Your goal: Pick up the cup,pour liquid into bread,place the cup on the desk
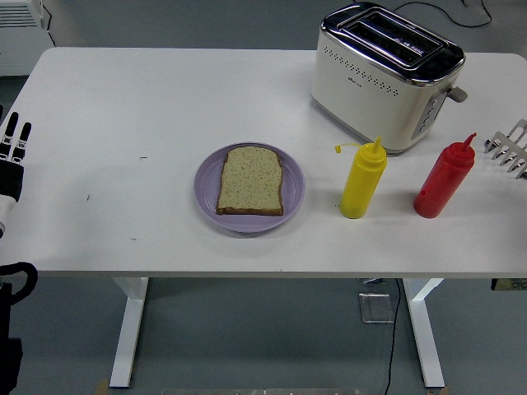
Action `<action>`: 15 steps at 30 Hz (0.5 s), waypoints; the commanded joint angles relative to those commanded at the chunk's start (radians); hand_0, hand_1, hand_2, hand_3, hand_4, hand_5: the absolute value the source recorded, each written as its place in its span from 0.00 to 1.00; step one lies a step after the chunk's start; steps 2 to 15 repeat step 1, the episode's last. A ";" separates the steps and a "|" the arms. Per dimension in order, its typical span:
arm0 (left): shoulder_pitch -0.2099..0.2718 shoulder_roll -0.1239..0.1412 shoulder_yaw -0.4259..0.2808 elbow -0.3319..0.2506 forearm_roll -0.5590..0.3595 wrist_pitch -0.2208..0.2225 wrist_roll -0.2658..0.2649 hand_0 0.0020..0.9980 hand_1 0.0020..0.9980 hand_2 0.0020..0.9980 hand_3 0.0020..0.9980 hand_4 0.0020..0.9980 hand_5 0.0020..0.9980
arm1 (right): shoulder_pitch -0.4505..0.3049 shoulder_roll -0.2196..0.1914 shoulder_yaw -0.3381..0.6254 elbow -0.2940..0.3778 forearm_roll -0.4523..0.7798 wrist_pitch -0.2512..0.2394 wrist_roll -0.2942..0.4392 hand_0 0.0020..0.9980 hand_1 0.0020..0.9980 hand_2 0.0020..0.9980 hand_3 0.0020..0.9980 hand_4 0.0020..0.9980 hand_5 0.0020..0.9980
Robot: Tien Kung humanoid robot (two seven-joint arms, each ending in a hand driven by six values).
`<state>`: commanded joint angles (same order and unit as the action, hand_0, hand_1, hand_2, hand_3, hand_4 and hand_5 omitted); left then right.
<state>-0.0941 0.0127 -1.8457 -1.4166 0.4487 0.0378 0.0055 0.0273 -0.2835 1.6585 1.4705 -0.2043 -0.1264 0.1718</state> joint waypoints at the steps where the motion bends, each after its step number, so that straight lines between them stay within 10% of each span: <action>1: 0.000 0.000 0.000 0.000 0.000 0.000 0.000 0.79 0.74 0.75 0.71 0.51 1.00 | 0.000 0.000 0.000 0.000 0.000 0.000 0.000 0.75 0.69 0.72 0.75 0.45 0.39; 15: 0.000 0.000 0.000 0.000 0.000 0.000 0.000 0.79 0.74 0.75 0.71 0.51 1.00 | 0.000 0.000 0.000 0.000 0.000 0.000 0.000 0.75 0.69 0.72 0.75 0.45 0.39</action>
